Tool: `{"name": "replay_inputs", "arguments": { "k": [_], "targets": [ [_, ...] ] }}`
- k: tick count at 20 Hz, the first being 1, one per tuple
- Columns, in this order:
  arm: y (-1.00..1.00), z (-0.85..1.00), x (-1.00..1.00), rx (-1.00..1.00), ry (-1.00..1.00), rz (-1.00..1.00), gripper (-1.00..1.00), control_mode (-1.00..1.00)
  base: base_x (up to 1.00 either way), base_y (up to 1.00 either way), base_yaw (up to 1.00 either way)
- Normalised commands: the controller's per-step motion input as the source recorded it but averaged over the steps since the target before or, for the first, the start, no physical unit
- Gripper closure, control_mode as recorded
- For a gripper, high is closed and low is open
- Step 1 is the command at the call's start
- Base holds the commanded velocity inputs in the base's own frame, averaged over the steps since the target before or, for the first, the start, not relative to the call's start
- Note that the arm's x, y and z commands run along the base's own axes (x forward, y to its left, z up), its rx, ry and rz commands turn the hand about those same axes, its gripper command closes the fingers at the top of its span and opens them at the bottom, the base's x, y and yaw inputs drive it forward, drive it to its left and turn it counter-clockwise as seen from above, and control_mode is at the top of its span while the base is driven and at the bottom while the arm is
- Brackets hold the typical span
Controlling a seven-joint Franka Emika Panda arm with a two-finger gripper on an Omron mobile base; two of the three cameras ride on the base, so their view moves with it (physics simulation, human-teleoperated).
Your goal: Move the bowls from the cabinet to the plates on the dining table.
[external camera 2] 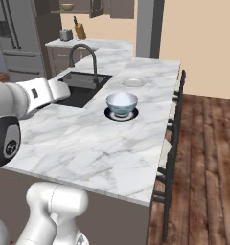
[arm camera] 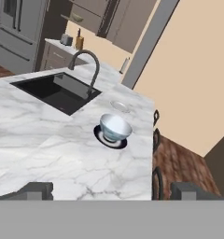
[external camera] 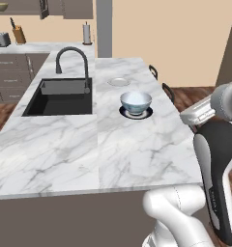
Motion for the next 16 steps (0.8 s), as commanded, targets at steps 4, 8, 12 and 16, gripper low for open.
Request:
{"name": "replay_inputs", "arguments": {
  "k": [4, 8, 12, 16],
  "targets": [
    [0.00, 0.00, 0.00, 0.00, 0.00, 0.00, -1.00, 1.00, -0.27, 0.03, 0.02],
    [0.00, 0.00, 0.00, 0.00, 0.00, 0.00, -1.00, 1.00, -0.38, 0.13, 0.06],
    [0.00, 0.00, 0.00, 0.00, 0.00, 0.00, -1.00, 1.00, -0.42, 0.28, 0.04],
    [0.00, 0.00, 0.00, 0.00, 0.00, 0.00, -1.00, 1.00, -0.51, 0.25, 0.04]
  ]
}}
